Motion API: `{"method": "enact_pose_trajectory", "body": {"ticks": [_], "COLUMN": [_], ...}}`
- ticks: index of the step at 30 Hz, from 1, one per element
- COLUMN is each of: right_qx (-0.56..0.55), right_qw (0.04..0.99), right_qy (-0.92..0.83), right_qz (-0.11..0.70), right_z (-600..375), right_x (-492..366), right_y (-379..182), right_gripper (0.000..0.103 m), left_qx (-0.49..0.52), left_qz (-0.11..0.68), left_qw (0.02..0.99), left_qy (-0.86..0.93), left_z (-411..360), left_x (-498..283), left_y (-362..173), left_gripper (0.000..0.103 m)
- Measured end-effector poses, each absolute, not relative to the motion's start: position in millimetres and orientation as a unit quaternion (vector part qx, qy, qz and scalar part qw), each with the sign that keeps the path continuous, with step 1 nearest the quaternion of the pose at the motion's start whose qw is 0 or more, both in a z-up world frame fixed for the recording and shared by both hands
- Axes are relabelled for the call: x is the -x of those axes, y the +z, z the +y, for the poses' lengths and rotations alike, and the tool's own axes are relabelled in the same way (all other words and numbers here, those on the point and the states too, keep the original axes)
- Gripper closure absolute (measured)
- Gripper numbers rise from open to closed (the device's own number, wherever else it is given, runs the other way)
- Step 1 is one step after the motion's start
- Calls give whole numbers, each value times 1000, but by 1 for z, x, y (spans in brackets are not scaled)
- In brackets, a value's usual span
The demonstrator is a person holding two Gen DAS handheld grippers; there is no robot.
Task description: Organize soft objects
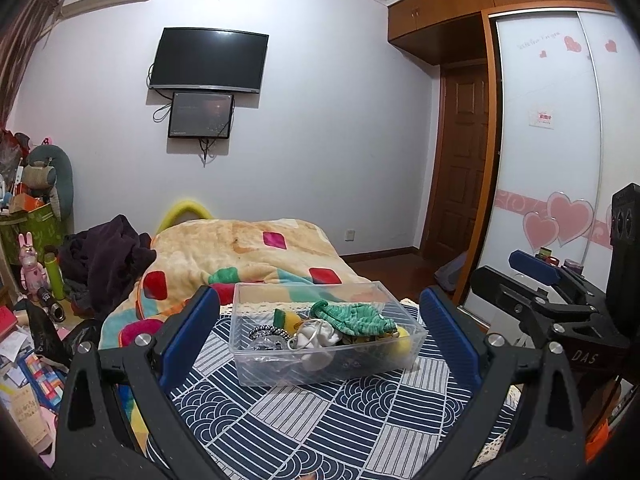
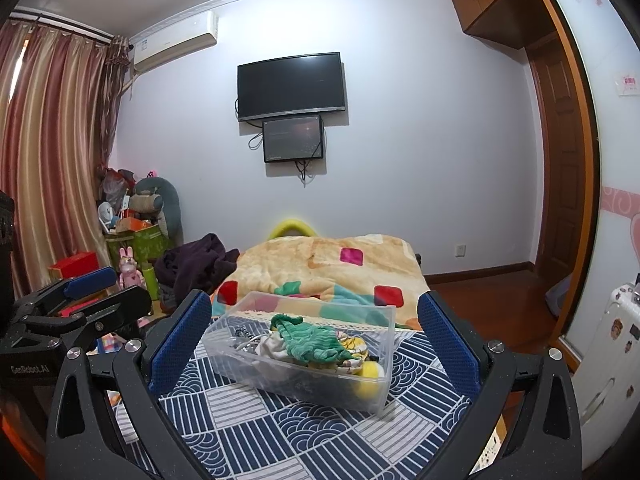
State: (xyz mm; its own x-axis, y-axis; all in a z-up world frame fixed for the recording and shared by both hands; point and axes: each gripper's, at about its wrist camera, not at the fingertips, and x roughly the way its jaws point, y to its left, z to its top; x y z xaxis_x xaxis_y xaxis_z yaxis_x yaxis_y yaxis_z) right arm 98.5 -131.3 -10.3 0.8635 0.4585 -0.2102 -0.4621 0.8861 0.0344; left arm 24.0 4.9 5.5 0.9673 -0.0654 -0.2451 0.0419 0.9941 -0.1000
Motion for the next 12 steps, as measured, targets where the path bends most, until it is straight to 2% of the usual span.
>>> {"method": "enact_pose_trajectory", "body": {"ticks": [12], "right_qx": [8], "right_qw": [965], "right_qy": [238], "right_qz": [108], "right_z": [-130], "right_x": [-98], "right_y": [-10], "right_gripper": [0], "left_qx": [48], "left_qz": [127], "left_qw": [990], "left_qy": [-29], "left_z": [6], "left_x": [-24], "left_y": [6], "left_gripper": [2]}}
